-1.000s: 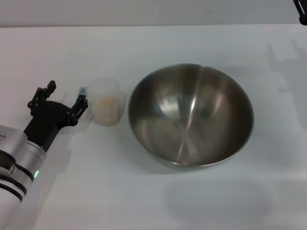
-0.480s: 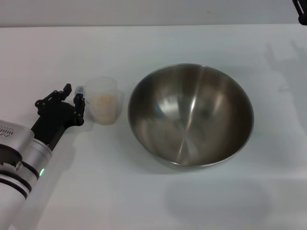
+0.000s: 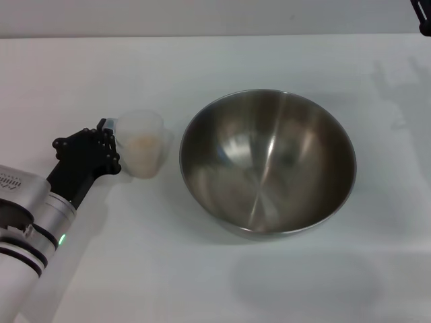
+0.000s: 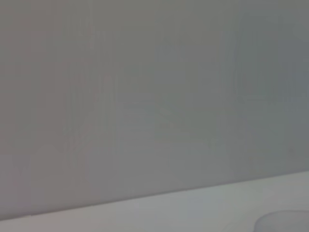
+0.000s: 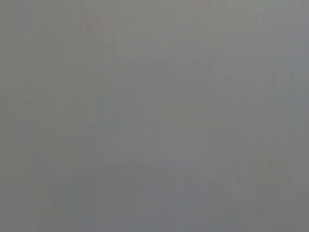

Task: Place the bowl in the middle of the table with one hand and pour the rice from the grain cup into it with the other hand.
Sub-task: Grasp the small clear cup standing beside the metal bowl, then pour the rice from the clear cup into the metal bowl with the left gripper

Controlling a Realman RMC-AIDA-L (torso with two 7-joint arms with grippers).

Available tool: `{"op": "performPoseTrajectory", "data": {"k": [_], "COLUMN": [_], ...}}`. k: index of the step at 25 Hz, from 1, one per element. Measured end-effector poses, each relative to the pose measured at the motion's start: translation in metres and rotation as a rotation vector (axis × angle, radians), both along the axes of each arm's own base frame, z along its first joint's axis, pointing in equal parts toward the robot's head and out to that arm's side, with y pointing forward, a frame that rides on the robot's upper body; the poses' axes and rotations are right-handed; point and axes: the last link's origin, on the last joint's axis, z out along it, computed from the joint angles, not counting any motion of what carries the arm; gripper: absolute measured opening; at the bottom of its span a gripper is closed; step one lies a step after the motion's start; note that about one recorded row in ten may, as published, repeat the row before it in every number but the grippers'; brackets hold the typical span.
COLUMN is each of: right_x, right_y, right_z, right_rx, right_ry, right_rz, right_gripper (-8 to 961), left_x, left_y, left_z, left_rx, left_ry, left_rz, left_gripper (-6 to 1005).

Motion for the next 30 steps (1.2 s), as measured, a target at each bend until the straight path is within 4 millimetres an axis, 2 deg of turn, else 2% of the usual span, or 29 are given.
{"op": "performPoseTrajectory", "data": {"k": [5, 7, 9, 12, 13, 16, 21, 25, 30], "right_x": [0.000, -0.001, -0.001, -0.001, -0.001, -0.002, -0.003, -0.004, -0.007], "right_y": [0.000, 0.001, 0.001, 0.001, 0.001, 0.001, 0.002, 0.002, 0.005], "right_z": [0.000, 0.000, 0.000, 0.000, 0.001, 0.001, 0.001, 0.002, 0.002], "right_rx": [0.001, 0.001, 0.001, 0.003, 0.004, 0.006, 0.006, 0.007, 0.008], "right_ry": [0.001, 0.001, 0.001, 0.001, 0.001, 0.002, 0.002, 0.002, 0.003], "right_rz": [0.000, 0.001, 0.001, 0.003, 0.004, 0.008, 0.012, 0.015, 0.025], "right_gripper": [742, 742, 742, 743, 743, 743, 743, 742, 742], "left_x": [0.005, 0.011, 0.025, 0.035, 0.048, 0.064, 0.092, 0.106, 0.114], "left_y": [0.005, 0.010, 0.020, 0.024, 0.028, 0.030, 0.024, 0.017, 0.009], "left_z": [0.003, 0.008, 0.020, 0.026, 0.031, 0.033, 0.020, 0.008, -0.004], "left_rx": [0.028, 0.062, 0.149, 0.203, 0.260, 0.321, 0.390, 0.439, 0.503], "left_ry": [-0.016, -0.018, 0.017, 0.056, 0.116, 0.231, 0.490, 0.709, 0.935], "left_rz": [-0.009, -0.032, -0.113, -0.172, -0.248, -0.356, -0.573, -0.732, -0.881], "left_gripper": [27, 27, 27, 27, 27, 27, 27, 26, 26]}}
